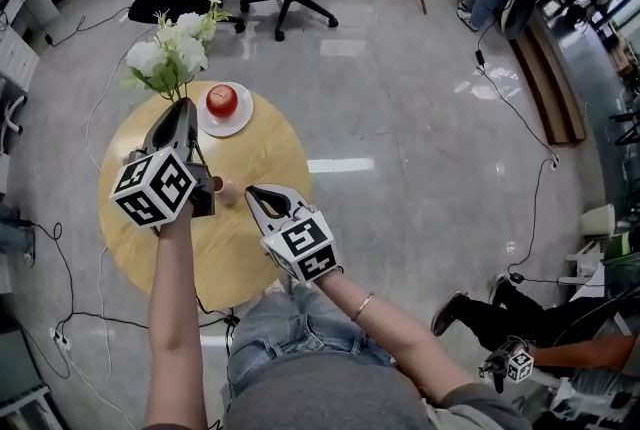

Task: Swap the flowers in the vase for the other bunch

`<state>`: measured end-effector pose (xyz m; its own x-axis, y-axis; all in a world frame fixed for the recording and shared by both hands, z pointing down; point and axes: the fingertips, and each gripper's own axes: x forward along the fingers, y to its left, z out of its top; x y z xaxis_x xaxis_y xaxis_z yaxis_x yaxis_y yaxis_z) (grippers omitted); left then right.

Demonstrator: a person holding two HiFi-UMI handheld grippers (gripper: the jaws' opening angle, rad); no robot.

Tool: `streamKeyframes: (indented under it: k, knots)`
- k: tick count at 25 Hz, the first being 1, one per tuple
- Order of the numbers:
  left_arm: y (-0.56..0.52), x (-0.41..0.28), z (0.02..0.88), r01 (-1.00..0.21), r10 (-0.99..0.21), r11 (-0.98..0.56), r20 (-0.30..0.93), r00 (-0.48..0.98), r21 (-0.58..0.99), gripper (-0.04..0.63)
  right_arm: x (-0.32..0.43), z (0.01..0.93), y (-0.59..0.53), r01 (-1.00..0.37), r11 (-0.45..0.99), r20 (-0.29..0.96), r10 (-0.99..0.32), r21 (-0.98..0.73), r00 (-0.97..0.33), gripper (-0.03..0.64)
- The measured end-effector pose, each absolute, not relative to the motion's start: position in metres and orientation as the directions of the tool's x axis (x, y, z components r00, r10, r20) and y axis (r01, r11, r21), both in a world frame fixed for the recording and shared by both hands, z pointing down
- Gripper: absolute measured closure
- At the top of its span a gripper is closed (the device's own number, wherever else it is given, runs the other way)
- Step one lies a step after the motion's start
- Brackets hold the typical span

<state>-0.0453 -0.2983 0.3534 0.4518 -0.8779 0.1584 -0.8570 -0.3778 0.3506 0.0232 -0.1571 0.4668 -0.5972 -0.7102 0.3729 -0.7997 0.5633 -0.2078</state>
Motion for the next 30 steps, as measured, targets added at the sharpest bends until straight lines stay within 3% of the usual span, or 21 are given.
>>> streamKeyframes:
  k: [30]
  knots:
    - [-0.267, -0.061, 0.394, -0.866, -0.894, -0.378, 0.114, 0.433, 0.327, 0.574, -0.003, 0.486, -0.153, -0.771, 0.602, 0.412, -0.662, -0.206, -0.627, 0.606]
